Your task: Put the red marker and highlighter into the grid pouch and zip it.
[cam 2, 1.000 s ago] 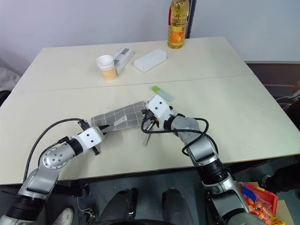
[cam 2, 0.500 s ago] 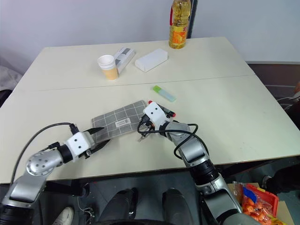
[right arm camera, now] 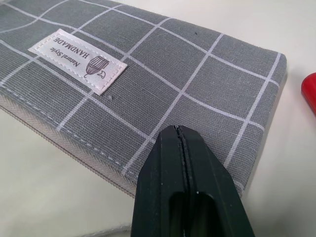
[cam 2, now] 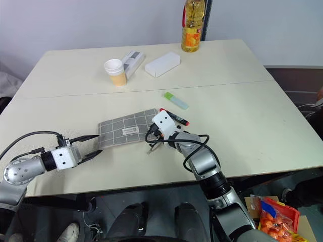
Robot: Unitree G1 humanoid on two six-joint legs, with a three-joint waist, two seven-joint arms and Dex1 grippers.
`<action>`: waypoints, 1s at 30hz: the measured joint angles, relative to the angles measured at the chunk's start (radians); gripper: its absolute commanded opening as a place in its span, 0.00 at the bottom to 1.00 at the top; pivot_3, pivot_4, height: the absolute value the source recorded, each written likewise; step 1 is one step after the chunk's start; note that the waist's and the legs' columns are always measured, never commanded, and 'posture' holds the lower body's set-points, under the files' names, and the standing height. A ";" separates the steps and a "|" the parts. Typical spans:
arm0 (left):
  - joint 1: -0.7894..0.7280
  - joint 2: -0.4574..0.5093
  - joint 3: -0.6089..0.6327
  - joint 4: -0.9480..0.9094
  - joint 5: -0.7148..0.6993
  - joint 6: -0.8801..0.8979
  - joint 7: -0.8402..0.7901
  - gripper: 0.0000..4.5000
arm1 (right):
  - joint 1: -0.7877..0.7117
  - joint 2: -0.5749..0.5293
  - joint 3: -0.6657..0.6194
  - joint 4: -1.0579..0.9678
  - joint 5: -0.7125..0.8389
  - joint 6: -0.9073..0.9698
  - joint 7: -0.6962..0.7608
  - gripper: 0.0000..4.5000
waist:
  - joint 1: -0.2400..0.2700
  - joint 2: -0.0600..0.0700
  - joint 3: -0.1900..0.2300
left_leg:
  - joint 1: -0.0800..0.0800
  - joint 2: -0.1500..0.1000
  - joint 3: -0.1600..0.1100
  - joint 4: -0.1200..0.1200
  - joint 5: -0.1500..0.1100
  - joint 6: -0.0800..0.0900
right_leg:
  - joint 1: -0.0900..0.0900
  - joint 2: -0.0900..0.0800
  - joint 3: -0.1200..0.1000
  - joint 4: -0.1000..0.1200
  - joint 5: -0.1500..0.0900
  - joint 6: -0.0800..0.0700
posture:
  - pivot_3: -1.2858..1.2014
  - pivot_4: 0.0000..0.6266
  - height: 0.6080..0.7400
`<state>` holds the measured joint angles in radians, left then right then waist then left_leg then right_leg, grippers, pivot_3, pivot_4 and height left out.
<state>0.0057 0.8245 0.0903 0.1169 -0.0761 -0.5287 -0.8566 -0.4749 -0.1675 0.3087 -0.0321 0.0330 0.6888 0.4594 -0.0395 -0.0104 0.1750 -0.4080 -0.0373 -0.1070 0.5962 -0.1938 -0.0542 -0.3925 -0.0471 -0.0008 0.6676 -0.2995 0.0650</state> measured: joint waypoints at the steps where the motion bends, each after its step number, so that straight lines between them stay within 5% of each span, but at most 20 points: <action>1: 0.000 0.000 0.000 0.001 -0.002 0.000 -0.011 0.57 | -0.001 0.002 0.000 0.001 0.000 0.001 -0.002 0.00 | -0.001 0.000 0.000 | 0.000 0.000 0.000 0.000 0.000 0.000 | 0.000 0.000 0.000 0.000 0.000 0.000 | 0.52 0.24 1.00; 18: -0.294 -0.079 -0.147 0.426 0.179 -0.435 0.074 0.57 | -0.017 0.021 0.000 0.026 -0.009 0.001 -0.014 0.00 | 0.000 0.000 0.000 | 0.000 0.000 0.000 0.000 0.000 0.000 | 0.000 0.001 -0.001 0.001 0.000 0.000 | 0.52 0.24 1.00; 21: -0.337 -0.097 -0.189 0.496 0.184 -0.497 0.072 0.38 | -0.017 0.020 0.000 0.026 -0.010 0.001 -0.012 0.00 | -0.002 -0.001 0.000 | 0.000 0.000 0.000 0.000 0.000 0.000 | 0.000 0.001 -0.001 0.001 0.000 0.001 | 0.52 0.24 1.00; 24: -0.374 -0.102 -0.214 0.552 0.179 -0.549 0.070 0.05 | -0.017 0.019 0.000 0.025 -0.011 0.001 -0.012 0.00 | -0.002 -0.001 0.000 | 0.000 0.000 0.000 0.000 0.000 0.000 | 0.000 0.001 -0.001 0.001 0.000 0.001 | 0.52 0.24 1.00; 30: -0.406 -0.101 -0.226 0.609 0.171 -0.597 0.073 0.01 | -0.017 0.018 0.001 0.024 -0.011 0.001 -0.013 0.00 | -0.002 0.000 -0.001 | 0.000 0.000 0.000 0.000 0.000 0.000 | 0.000 0.001 -0.001 0.002 0.000 0.001 | 0.52 0.24 1.00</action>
<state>-0.4003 0.7237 -0.1353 0.7263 0.0950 -1.1254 -0.7834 -0.4919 -0.1491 0.3093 -0.0081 0.0220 0.6901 0.4468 -0.0418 -0.0108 0.1744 -0.4076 -0.0376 -0.1069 0.5966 -0.1937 -0.0541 -0.3924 -0.0460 -0.0022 0.6692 -0.2991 0.0656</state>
